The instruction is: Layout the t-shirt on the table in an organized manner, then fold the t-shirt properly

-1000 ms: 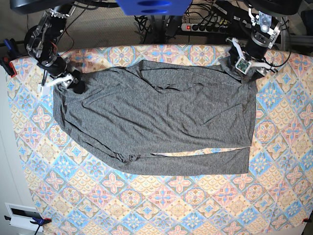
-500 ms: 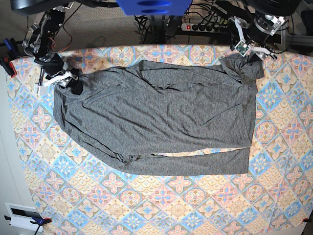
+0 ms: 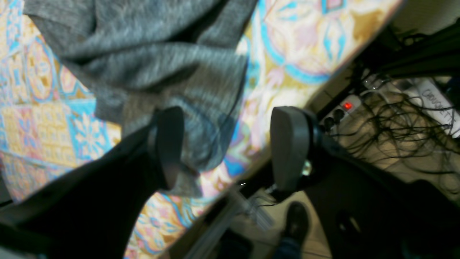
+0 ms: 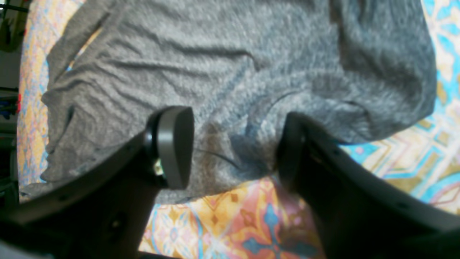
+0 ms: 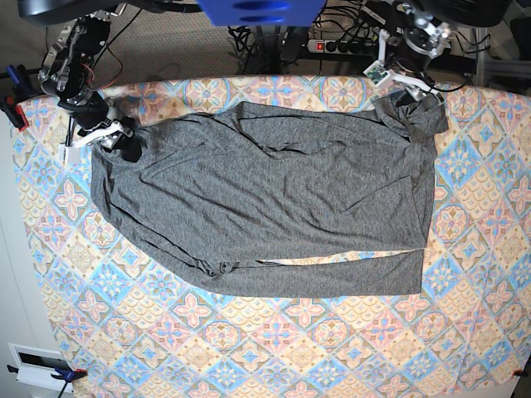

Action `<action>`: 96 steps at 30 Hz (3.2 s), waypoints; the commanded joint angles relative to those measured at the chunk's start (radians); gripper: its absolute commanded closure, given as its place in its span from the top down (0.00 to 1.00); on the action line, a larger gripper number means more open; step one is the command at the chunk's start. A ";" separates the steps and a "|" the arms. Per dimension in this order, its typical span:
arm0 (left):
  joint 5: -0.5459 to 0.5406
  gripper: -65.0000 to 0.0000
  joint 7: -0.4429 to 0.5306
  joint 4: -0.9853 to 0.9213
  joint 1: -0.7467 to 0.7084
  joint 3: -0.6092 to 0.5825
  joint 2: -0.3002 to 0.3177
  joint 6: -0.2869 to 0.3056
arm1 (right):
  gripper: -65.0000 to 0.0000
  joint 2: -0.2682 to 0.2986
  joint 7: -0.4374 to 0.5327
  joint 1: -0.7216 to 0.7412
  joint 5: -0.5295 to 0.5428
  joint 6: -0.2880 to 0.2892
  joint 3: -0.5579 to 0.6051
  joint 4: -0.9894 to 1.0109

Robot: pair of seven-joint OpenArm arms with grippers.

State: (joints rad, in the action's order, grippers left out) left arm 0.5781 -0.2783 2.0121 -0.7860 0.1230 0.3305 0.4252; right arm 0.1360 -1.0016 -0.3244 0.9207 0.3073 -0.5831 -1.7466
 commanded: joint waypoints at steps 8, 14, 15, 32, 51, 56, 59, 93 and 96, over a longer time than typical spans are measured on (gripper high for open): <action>0.171 0.57 0.014 0.012 0.044 -0.044 -0.064 -0.018 | 0.53 0.012 0.014 0.003 0.018 0.006 -0.005 -0.016; 0.170 0.57 0.014 -0.012 0.047 -0.039 -0.060 -0.018 | 0.53 0.012 0.014 0.003 0.018 0.006 -0.005 -0.014; 0.170 0.57 0.014 -0.014 0.043 -0.039 -0.060 -0.018 | 0.53 0.012 0.014 0.003 0.018 0.006 -0.005 -0.014; 0.167 0.01 0.014 -0.014 0.067 -0.036 -0.063 -0.018 | 0.53 0.012 0.014 0.003 0.018 0.006 -0.005 -0.014; -0.194 0.00 0.015 0.000 0.064 0.323 -0.063 -0.018 | 0.53 0.012 0.014 0.003 0.018 0.006 -0.007 -0.013; -0.205 0.00 0.015 -0.049 0.089 0.390 -0.063 -0.018 | 0.53 0.012 0.014 0.003 0.018 0.006 -0.007 0.026; -0.194 0.00 0.014 -0.119 0.144 0.395 -0.063 -0.018 | 0.53 0.012 0.014 0.003 0.018 0.006 -0.007 0.035; -0.740 0.65 -0.329 -0.086 0.325 0.416 -0.023 0.045 | 0.53 0.012 0.014 0.003 0.019 0.006 -0.002 0.024; -0.890 0.53 -0.457 -0.077 0.323 0.418 -0.009 0.110 | 0.53 0.012 0.014 0.003 0.019 0.006 -0.005 0.024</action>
State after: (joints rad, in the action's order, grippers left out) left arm -0.3080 -0.7551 1.9171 -0.4652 0.5312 0.3050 0.5323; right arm 0.1356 -1.0027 -0.3241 0.9199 0.3069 -0.5827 -1.7016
